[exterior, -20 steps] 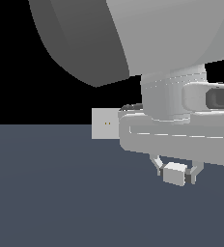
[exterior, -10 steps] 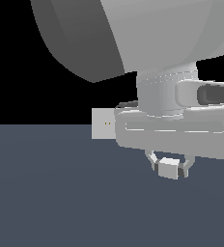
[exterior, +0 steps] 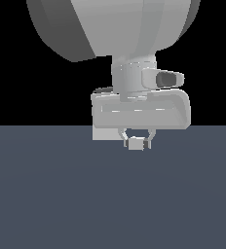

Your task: Plug the charger into the wall socket.

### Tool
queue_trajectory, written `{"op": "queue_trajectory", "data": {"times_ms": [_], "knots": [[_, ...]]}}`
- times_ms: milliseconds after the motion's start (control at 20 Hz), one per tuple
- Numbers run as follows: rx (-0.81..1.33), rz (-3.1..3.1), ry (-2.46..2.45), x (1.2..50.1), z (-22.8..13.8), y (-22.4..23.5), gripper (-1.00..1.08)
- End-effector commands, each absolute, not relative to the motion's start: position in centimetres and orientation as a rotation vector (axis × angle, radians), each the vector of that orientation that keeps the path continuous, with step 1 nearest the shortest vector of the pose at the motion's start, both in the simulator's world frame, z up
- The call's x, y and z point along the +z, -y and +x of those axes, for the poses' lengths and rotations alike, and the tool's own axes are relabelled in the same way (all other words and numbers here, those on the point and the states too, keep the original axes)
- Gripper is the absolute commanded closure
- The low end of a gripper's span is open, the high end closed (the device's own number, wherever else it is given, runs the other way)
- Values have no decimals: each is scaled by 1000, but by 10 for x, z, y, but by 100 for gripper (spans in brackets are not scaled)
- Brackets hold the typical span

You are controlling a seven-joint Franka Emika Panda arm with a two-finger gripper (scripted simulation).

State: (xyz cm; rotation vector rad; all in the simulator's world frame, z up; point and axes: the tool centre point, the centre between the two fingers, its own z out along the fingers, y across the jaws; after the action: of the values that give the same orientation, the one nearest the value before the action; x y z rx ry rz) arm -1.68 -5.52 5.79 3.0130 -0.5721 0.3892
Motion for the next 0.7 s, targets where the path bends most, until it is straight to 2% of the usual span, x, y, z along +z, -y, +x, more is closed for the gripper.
{"op": "queue_trajectory", "data": {"times_ms": [0,350,650], "knots": [[395,3043,448,71,-1,35,108],[398,3091,207,95,22,-9,108],[398,3103,128,102,28,-24,108]]}}
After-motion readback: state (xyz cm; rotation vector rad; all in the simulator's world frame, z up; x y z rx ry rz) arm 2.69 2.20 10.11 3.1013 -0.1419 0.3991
